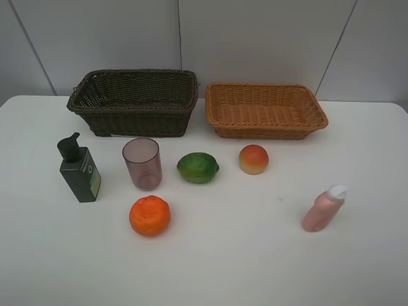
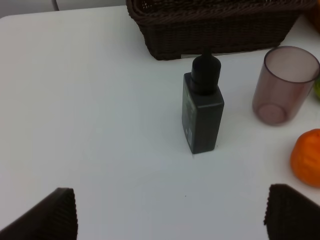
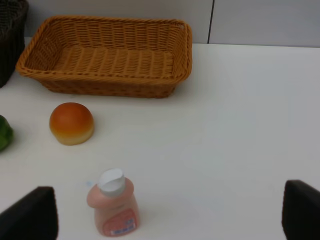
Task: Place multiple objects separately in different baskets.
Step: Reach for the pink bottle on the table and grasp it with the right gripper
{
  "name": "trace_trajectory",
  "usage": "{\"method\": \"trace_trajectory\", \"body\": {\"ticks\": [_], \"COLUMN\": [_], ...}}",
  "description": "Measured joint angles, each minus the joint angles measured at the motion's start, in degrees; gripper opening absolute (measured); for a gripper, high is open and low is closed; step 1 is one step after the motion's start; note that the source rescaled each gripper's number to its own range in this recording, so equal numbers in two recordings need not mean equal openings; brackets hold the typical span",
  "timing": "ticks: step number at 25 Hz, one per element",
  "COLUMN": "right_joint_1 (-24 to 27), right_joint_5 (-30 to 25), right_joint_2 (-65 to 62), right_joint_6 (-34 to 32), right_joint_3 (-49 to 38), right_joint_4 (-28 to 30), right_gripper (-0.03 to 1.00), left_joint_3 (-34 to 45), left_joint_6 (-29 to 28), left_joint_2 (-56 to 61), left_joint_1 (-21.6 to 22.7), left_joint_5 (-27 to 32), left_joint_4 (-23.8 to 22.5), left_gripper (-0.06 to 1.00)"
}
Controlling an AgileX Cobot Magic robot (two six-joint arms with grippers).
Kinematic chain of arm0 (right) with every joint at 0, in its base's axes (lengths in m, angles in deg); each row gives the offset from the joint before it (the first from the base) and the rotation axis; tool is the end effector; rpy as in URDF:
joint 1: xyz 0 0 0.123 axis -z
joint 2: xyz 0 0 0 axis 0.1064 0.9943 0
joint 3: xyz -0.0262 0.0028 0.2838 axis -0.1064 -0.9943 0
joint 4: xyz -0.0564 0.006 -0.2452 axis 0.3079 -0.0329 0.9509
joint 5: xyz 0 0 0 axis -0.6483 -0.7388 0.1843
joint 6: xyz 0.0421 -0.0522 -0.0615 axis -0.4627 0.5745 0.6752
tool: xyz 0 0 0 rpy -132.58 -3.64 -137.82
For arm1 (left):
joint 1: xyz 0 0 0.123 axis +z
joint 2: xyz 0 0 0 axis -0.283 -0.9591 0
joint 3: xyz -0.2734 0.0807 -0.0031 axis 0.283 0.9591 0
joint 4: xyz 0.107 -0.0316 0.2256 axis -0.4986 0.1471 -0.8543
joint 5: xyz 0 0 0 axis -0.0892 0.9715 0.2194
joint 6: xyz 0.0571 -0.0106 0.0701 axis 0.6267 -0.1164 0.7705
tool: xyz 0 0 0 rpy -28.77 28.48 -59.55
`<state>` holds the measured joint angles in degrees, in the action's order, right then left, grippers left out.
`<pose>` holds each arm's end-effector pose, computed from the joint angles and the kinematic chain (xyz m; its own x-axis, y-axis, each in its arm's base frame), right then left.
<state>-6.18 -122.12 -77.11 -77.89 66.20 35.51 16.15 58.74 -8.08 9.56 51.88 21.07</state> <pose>-0.0085 0.0014 0.2840 -0.4309 -0.0368 -0.9017 -0.0310 0.9992 -0.0260 -0.0062 0.0062 0.2796 -0.4415 0.0345 -0.8966 0.0585 0.9982 0.0096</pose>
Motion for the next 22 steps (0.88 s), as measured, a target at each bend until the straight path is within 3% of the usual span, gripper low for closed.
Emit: {"method": "trace_trajectory", "body": {"ticks": [16, 22], "right_joint_1": [0.0, 0.0], "right_joint_5": [0.0, 0.82], "right_joint_2": [0.3, 12.07], "right_joint_6": [0.0, 0.0], "right_joint_3": [0.0, 0.75], "right_joint_4": [0.0, -0.85], "right_gripper": [0.95, 0.95], "left_joint_3": [0.0, 0.0], "left_joint_6": [0.0, 0.0], "left_joint_2": [0.0, 0.0], "left_joint_1": [0.0, 0.0], "left_joint_5": [0.0, 0.0], "left_joint_4": [0.0, 0.0], "left_gripper": [0.97, 0.97]}}
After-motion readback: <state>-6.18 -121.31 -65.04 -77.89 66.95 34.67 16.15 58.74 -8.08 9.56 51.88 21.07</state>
